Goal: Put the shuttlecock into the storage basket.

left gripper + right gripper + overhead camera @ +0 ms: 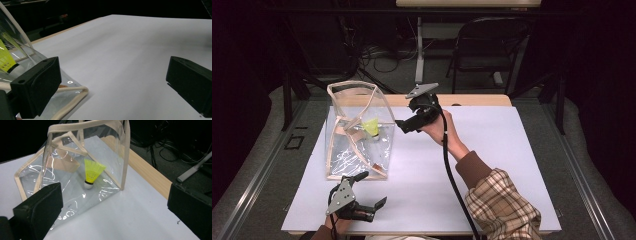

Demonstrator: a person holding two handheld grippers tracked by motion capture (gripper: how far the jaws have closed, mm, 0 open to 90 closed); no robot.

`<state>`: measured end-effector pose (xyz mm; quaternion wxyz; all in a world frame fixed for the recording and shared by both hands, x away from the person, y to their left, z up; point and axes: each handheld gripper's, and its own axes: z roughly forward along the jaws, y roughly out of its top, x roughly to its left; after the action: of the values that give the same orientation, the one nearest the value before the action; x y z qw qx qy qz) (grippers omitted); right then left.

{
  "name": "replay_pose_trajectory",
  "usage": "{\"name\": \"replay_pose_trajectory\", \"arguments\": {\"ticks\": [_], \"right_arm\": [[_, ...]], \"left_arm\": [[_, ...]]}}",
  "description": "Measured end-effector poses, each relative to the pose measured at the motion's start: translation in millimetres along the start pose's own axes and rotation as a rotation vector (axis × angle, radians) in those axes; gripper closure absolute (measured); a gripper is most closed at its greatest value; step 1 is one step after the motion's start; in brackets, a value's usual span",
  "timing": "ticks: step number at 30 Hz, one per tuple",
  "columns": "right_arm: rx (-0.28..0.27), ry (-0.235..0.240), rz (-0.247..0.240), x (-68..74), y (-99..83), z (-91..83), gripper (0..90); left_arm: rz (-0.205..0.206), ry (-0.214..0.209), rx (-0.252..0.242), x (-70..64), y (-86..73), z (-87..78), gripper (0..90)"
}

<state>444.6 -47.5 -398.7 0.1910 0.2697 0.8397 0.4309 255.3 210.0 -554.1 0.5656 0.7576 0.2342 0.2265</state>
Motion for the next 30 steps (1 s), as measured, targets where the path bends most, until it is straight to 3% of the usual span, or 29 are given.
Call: {"name": "replay_pose_trajectory", "arguments": {"ticks": [15,30], "right_arm": [[0.032,-0.006,-0.007,2.9,-37.5,-20.2,0.0],[0.02,-0.004,0.013,4.9,-71.4,-44.4,0.0]], "left_arm": [[-0.001,0.001,0.001,-0.2,0.0,0.3,0.0],[-0.002,0.003,0.001,-0.3,0.0,0.2,0.0]]}}
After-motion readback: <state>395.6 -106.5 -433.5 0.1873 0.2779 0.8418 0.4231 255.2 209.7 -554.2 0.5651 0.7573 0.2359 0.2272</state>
